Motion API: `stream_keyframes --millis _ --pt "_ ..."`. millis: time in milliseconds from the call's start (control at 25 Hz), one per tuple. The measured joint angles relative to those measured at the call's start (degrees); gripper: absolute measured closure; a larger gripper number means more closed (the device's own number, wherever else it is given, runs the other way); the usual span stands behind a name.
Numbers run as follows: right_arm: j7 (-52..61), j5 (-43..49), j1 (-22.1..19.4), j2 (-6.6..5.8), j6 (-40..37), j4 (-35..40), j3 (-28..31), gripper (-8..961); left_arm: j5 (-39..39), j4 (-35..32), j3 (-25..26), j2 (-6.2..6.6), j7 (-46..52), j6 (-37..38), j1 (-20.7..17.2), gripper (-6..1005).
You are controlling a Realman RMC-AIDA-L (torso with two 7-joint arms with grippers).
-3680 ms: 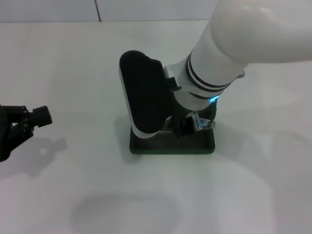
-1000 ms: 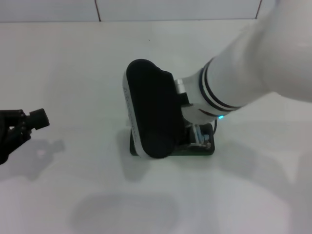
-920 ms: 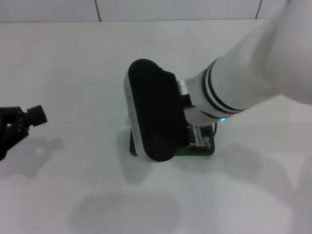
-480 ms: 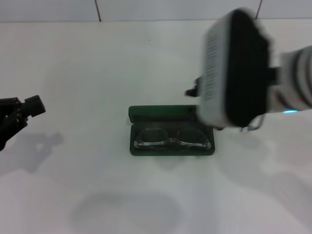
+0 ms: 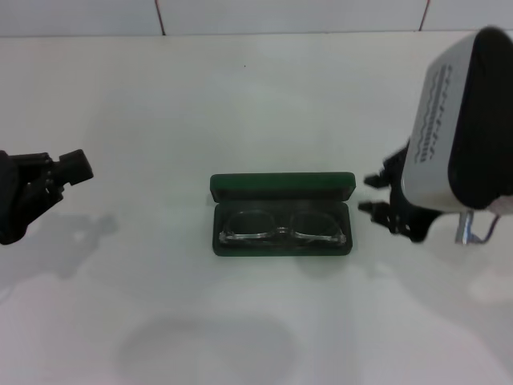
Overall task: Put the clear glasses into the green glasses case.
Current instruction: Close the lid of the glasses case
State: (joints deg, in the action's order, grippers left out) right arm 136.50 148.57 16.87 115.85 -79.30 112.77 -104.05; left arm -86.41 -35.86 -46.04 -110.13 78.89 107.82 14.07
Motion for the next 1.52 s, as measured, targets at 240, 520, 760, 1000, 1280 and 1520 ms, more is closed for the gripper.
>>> stream_keyframes --millis 240,520,760,1000,1280,1520 --pt "3.43 0.35 0.43 0.15 -3.5 -2.31 0.51 704 -0.07 0.27 -0.16 -0.12 0.02 -0.03 0.23 950" --pt "3.94 0.33 0.92 0.1 -3.86 -7.14 2.08 708 -0.21 0.34 -0.3 -0.59 0.09 -0.12 0.48 950" --pt "3.64 -4.21 -2.15 0.0 -3.91 -4.42 13.73 707 -0.81 0.36 -0.23 -0.91 2.32 -0.25 1.37 950" --pt "-5.1 -23.46 -4.62 -0.25 -9.82 -8.63 38.57 706 -1.55 0.04 -0.12 -1.6 2.55 -0.34 2.78 945" --pt "-22.79 -42.29 -0.61 -1.15 -28.34 -31.81 67.96 675 -2.77 0.15 -0.15 -2.89 2.8 -0.64 7.08 935" --pt "-34.38 -43.07 0.67 -2.05 -33.37 -50.24 74.43 614 -3.81 -0.06 -0.36 -4.58 4.49 -4.05 11.29 927"
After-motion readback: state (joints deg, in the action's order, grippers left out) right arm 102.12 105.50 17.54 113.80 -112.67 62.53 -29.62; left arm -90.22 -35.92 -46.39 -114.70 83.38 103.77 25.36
